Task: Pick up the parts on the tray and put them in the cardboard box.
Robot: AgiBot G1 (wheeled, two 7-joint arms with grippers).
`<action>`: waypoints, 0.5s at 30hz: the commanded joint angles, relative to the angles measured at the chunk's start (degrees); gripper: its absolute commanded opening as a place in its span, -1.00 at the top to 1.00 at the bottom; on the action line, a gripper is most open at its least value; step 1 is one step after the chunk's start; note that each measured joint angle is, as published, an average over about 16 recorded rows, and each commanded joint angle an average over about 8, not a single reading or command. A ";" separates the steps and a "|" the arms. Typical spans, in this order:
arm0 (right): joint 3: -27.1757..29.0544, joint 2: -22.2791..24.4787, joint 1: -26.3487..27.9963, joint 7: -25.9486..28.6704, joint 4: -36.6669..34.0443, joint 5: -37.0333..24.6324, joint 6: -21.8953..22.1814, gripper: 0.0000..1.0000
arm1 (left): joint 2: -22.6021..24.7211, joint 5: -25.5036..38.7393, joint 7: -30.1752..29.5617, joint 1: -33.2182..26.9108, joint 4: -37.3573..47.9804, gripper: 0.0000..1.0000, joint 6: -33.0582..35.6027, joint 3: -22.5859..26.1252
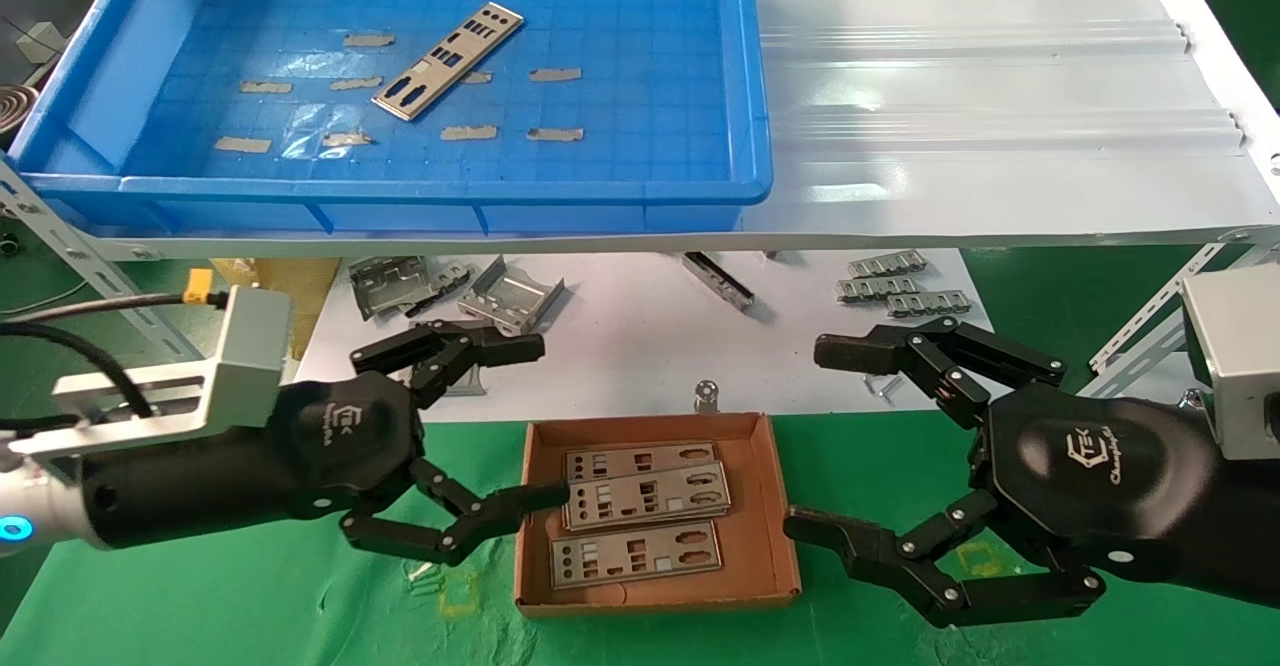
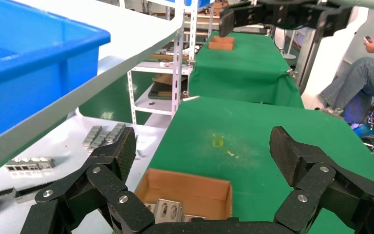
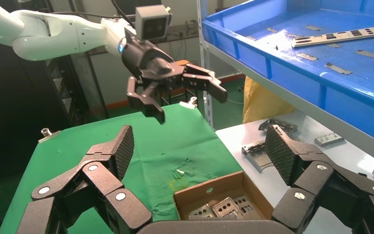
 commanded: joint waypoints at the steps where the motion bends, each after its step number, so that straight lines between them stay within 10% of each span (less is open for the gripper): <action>1: 0.00 0.00 0.00 0.00 0.00 0.00 0.00 -1.00 | -1.14 -0.44 -1.40 0.81 -2.25 -1.00 -0.23 -0.85; 15: 0.00 0.00 0.00 0.00 0.00 0.00 0.00 -1.00 | -9.16 -3.53 -11.26 6.53 -18.07 -1.00 -1.86 -6.82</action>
